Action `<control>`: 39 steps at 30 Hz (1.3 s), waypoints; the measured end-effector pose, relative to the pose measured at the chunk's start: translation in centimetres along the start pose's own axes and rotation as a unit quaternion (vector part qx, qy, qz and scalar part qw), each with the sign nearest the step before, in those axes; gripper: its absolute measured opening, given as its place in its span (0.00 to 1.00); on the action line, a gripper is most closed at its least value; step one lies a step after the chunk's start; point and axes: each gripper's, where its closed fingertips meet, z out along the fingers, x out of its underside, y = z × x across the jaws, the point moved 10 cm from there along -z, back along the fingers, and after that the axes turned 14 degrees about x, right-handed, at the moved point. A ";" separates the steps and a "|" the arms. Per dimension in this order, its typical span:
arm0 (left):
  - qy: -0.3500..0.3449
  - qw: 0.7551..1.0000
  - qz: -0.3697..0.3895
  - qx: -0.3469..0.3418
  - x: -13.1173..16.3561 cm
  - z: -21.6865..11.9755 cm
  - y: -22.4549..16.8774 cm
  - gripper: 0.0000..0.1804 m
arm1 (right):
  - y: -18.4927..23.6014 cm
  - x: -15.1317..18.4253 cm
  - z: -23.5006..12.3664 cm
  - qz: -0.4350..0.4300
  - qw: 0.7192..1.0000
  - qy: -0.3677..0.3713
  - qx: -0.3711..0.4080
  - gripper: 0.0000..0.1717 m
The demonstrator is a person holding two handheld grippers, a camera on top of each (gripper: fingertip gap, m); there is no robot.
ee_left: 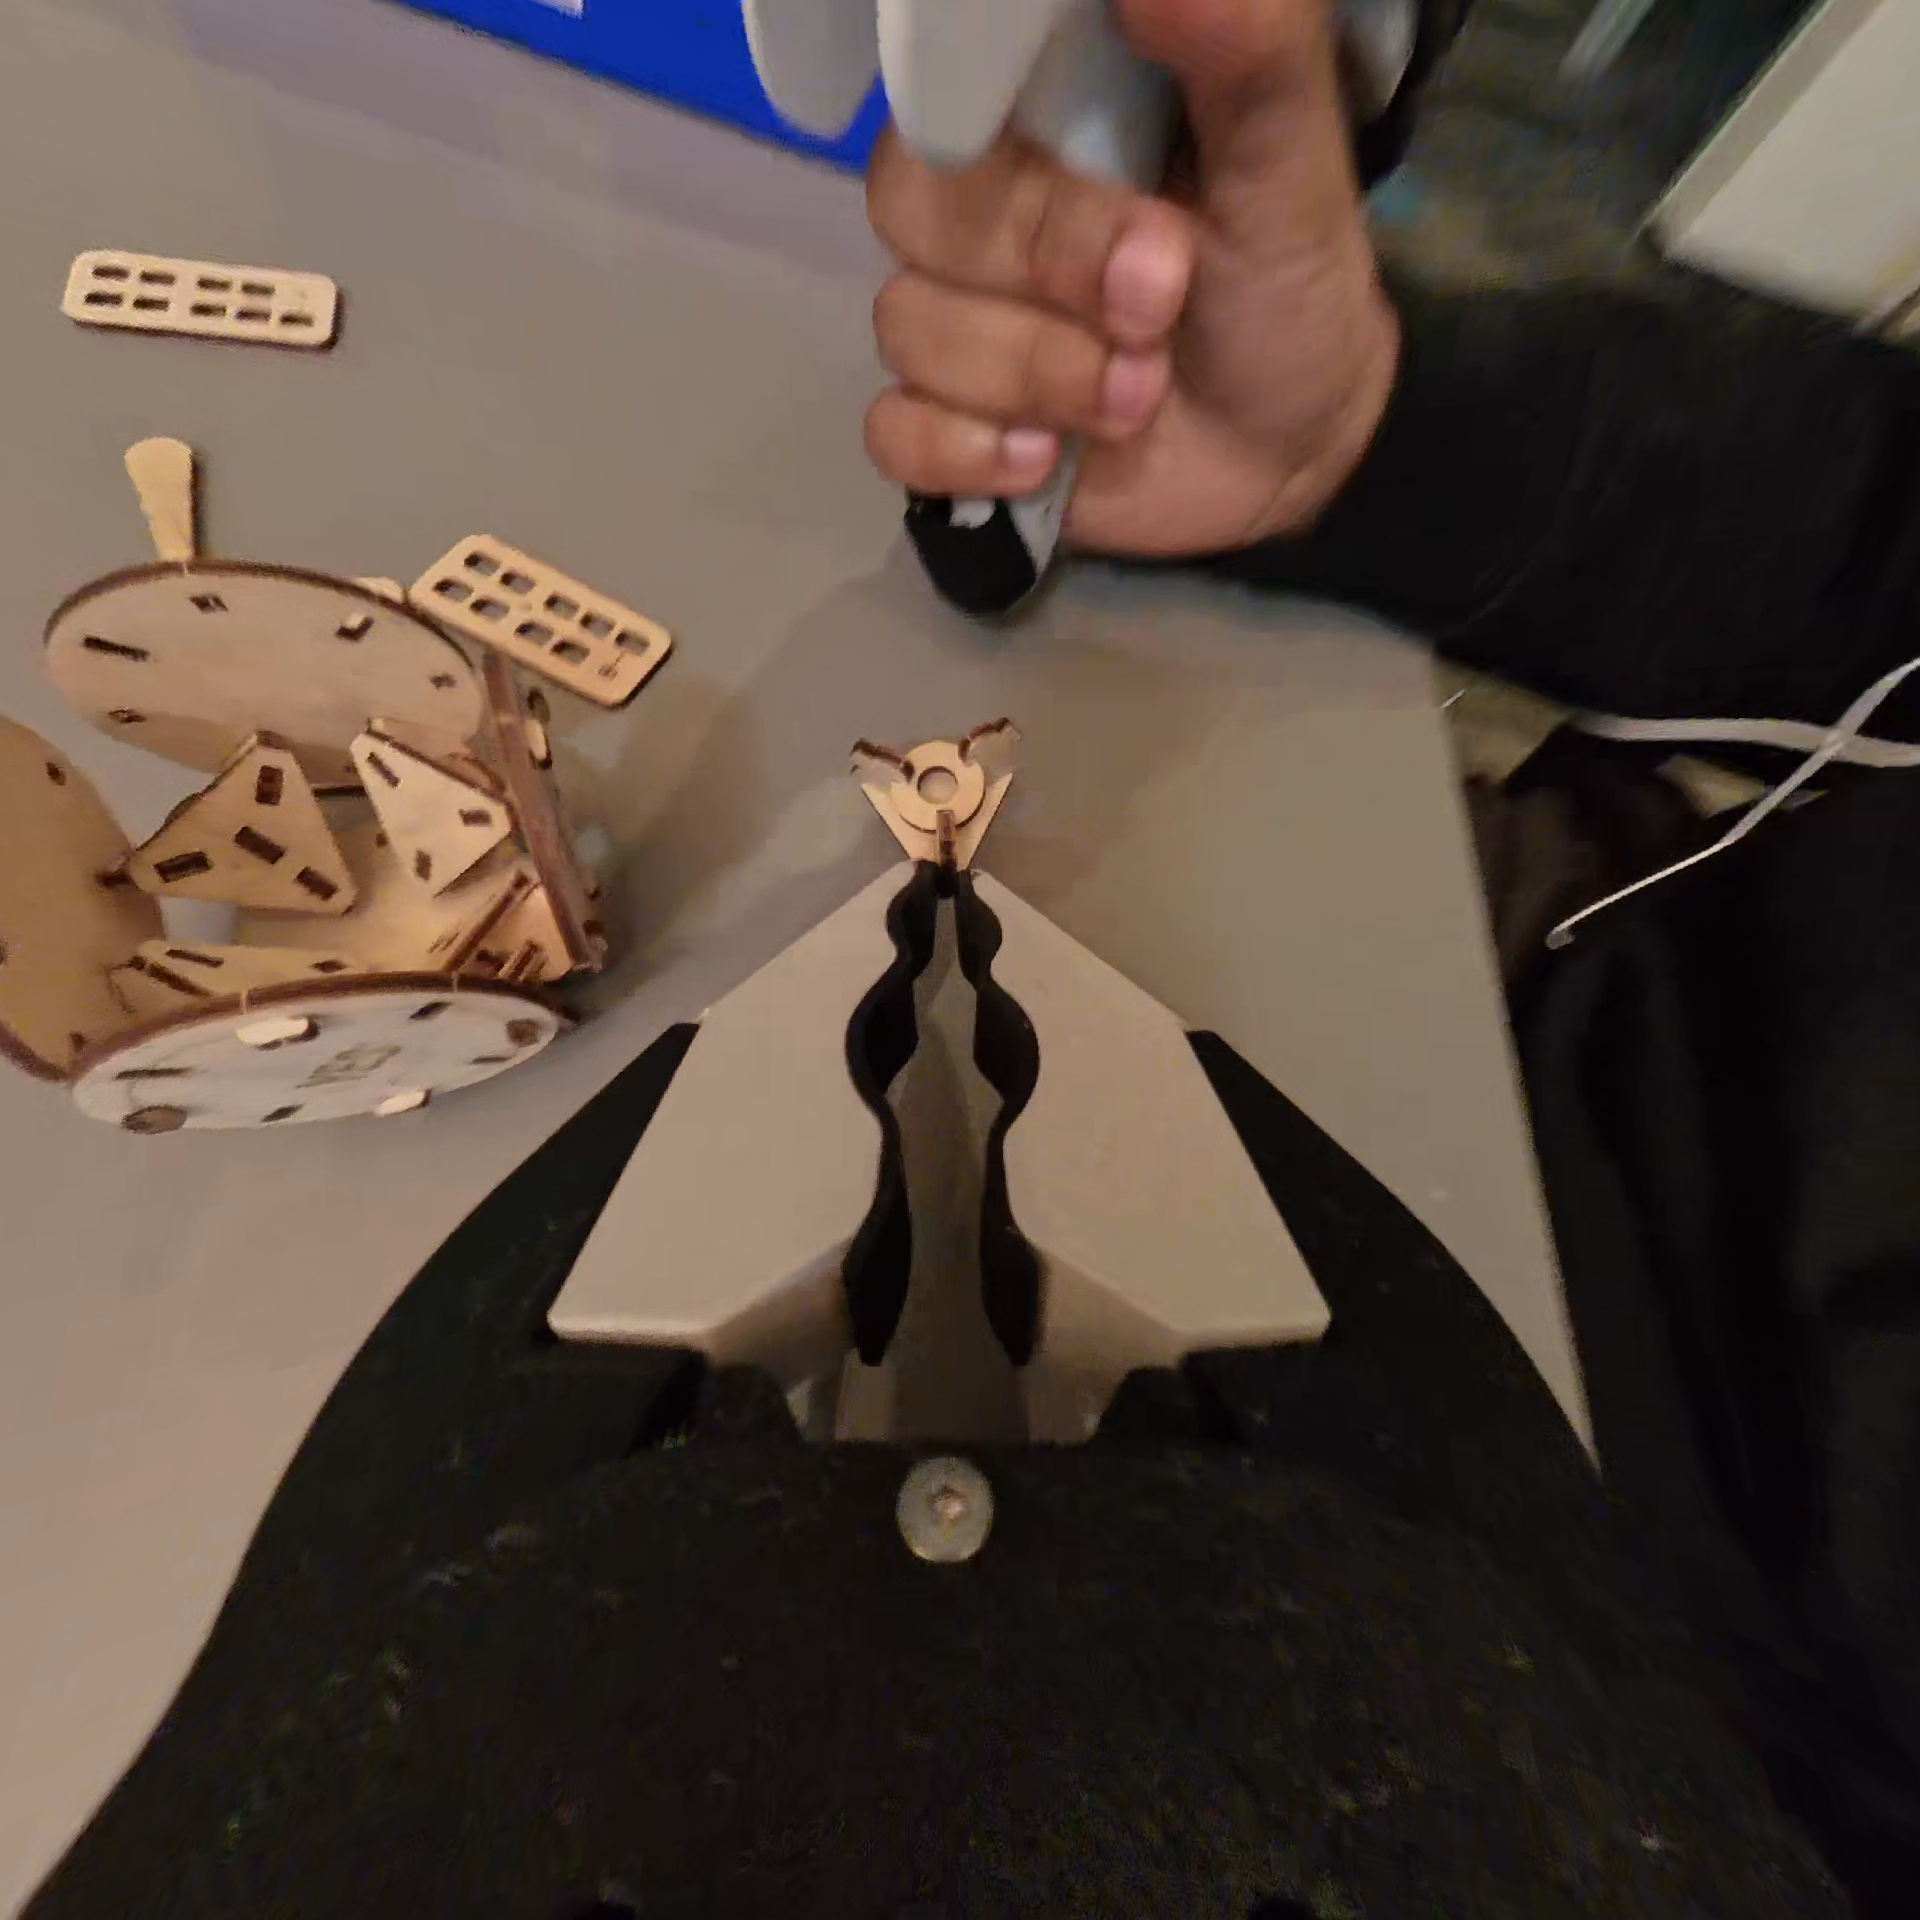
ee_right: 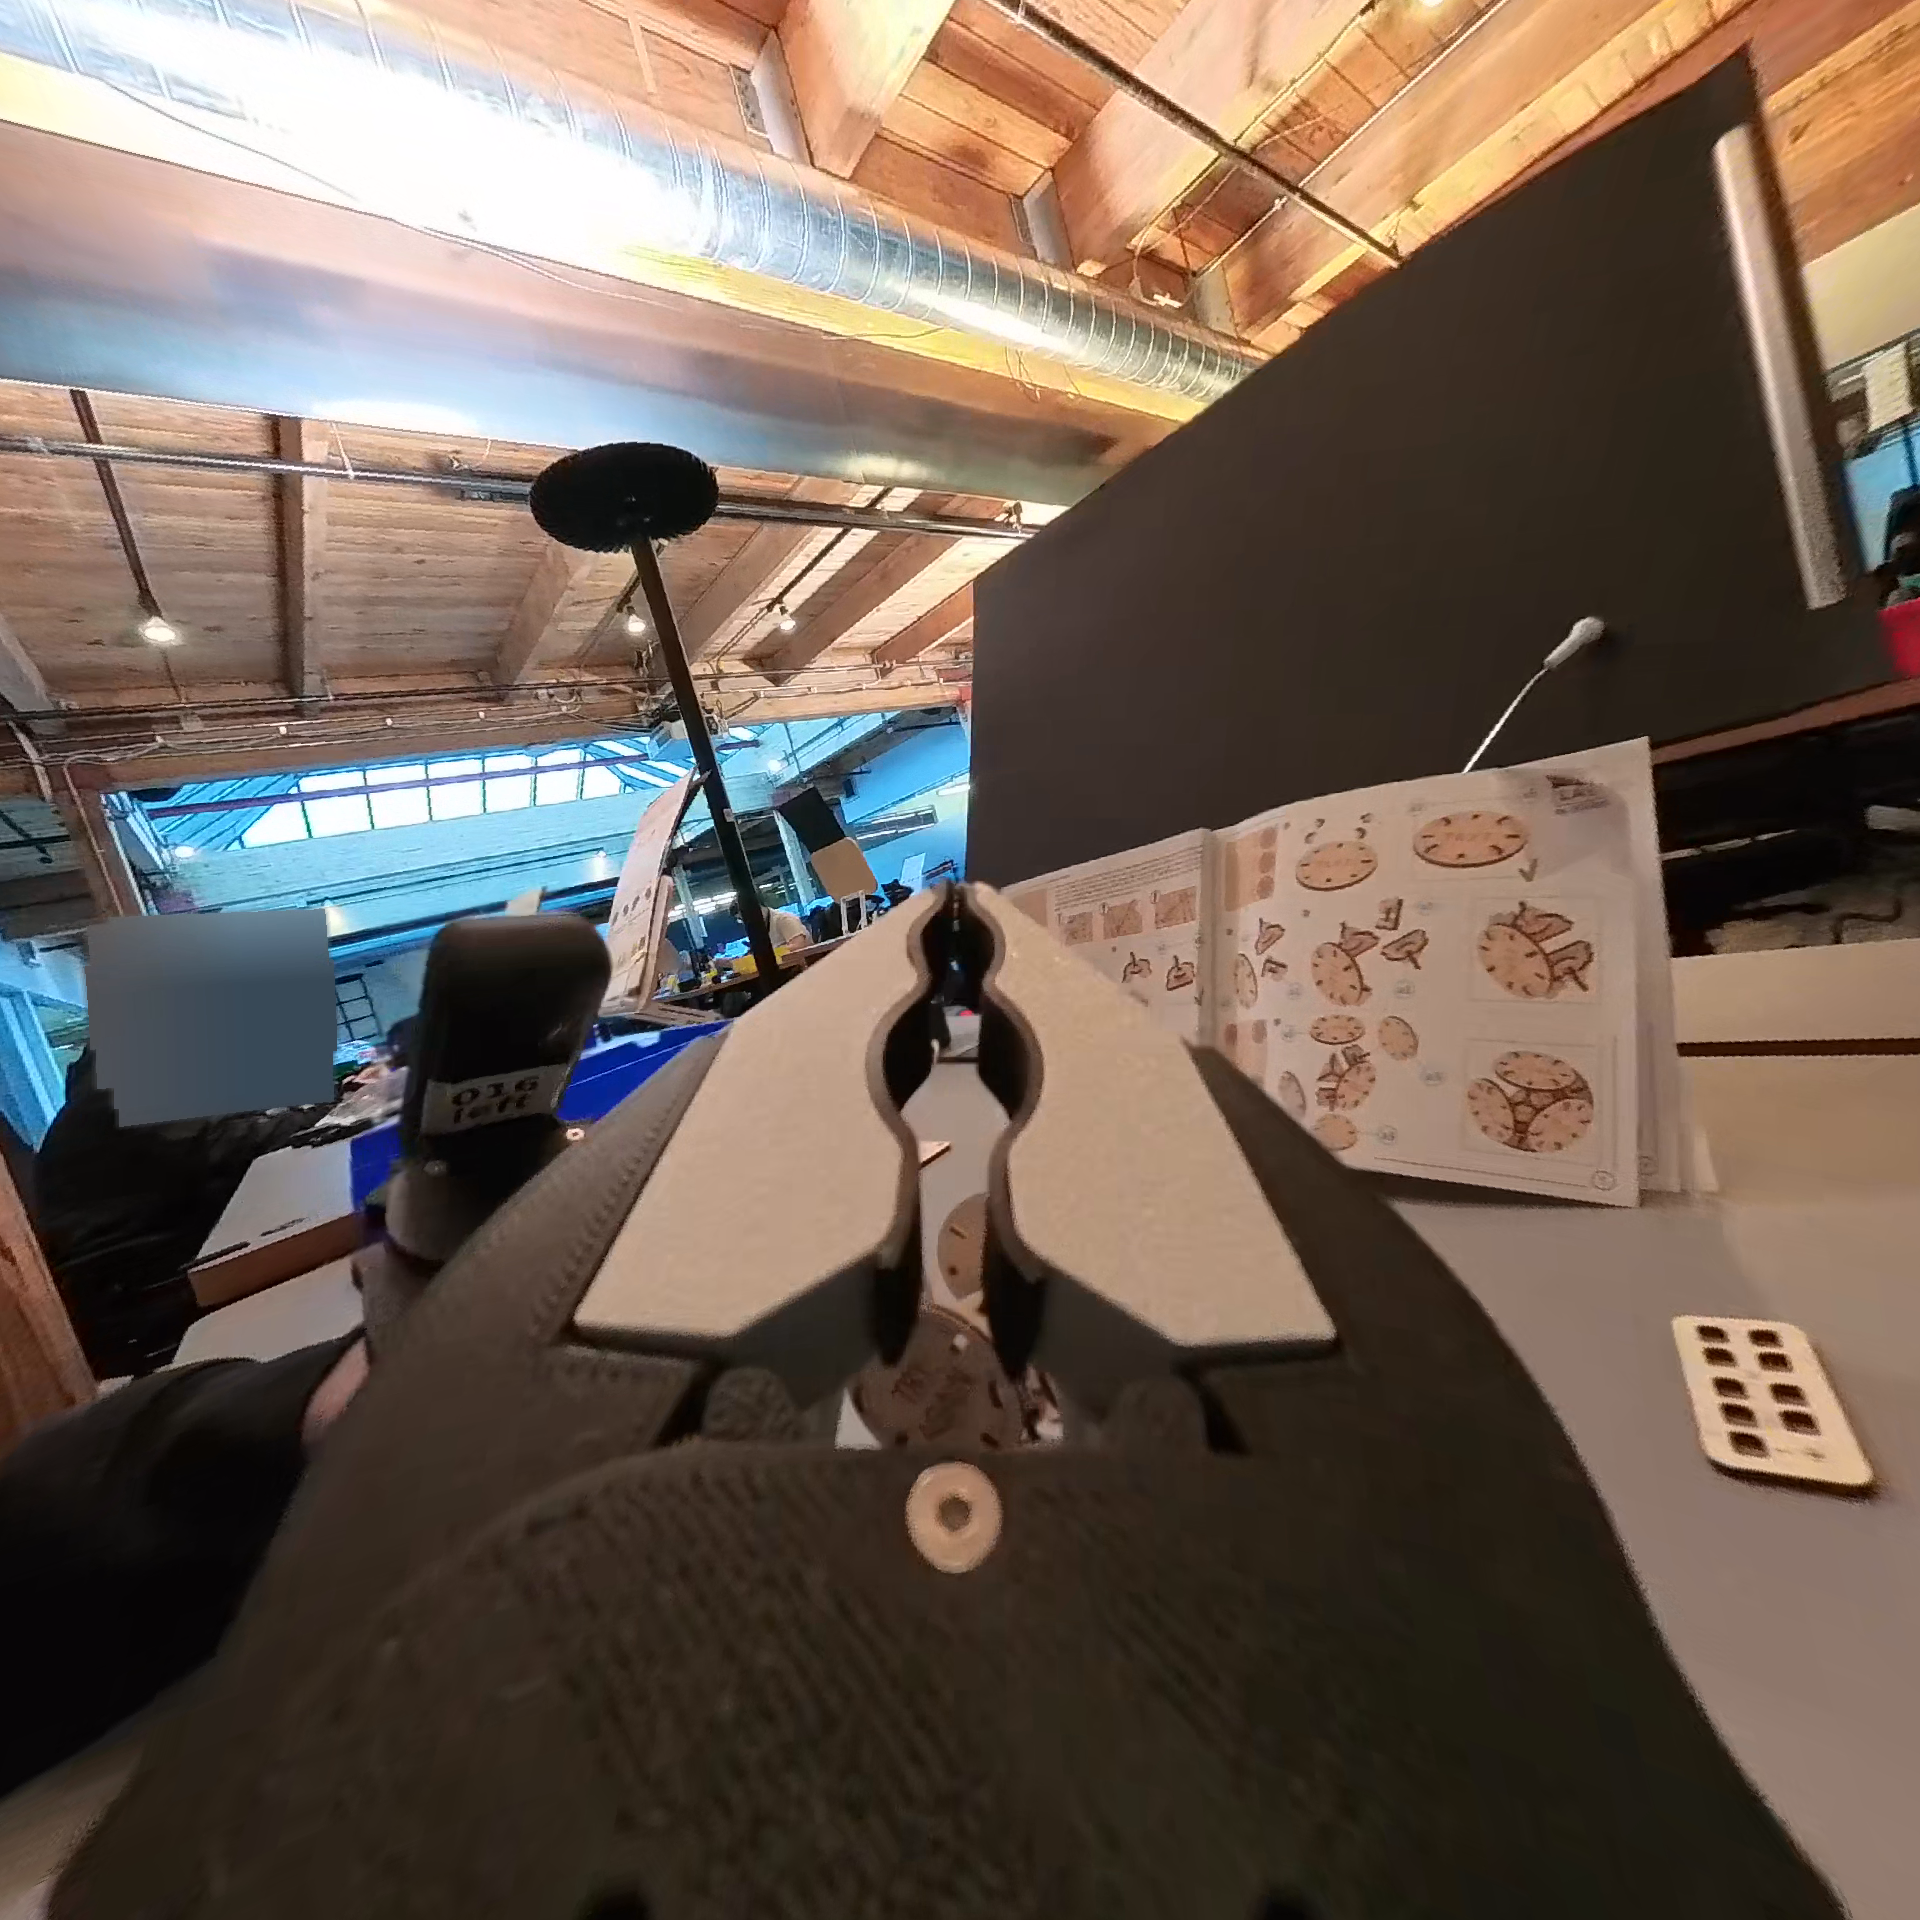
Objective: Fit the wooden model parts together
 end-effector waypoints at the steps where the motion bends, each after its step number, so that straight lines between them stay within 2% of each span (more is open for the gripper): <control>1: -0.029 0.999 -0.014 0.023 -0.3 -0.3 0.0 0.00 | -0.1 -0.1 0.0 -0.004 1.000 -0.004 0.001 0.00; 5: -0.133 0.983 -0.063 0.111 -0.8 -1.8 0.1 0.00 | -0.5 -0.5 -0.1 -0.009 1.000 -0.009 0.008 0.00; 8: -0.199 0.954 -0.099 0.200 -0.9 -2.6 0.3 0.00 | -1.0 -0.5 -0.2 0.001 1.000 0.002 0.000 0.00; 11: -0.216 0.945 -0.112 0.219 -0.9 -2.9 0.5 0.00 | -1.4 -0.5 -0.1 0.035 0.999 0.009 -0.004 0.00; 19: -0.155 0.959 -0.108 0.212 -0.9 -1.0 0.0 0.00 | -2.7 -0.9 -0.3 0.107 0.994 0.003 0.003 0.00; 21: -0.103 0.972 -0.105 0.183 -0.7 0.5 0.0 0.00 | -2.5 -0.9 -0.3 0.102 0.995 0.002 0.001 0.00; 24: -0.001 0.992 -0.071 0.103 -0.5 3.0 -0.6 0.00 | -1.8 -1.0 -0.3 0.071 0.997 0.000 -0.004 0.00; 27: 0.031 0.997 -0.043 0.061 -0.9 4.6 -1.4 0.01 | -0.4 -1.2 -0.5 0.006 1.000 -0.015 -0.016 0.00; 30: 0.092 0.995 -0.026 0.023 -0.6 5.9 -1.8 0.02 | 1.7 -1.3 -1.0 -0.049 0.997 -0.053 -0.035 0.00; 35: 0.092 0.995 -0.024 0.028 -0.7 6.0 -1.9 0.03 | 3.2 -1.0 -1.8 -0.013 0.997 -0.070 0.001 0.00; 38: 0.090 0.995 -0.024 0.041 -0.6 6.0 -2.1 0.04 | 4.1 -0.6 -2.3 -0.049 0.995 -0.080 0.019 0.00; 39: 0.092 0.995 -0.021 0.045 -0.6 6.0 -2.2 0.04 | 4.3 -0.3 -2.5 -0.063 0.995 -0.076 0.024 0.04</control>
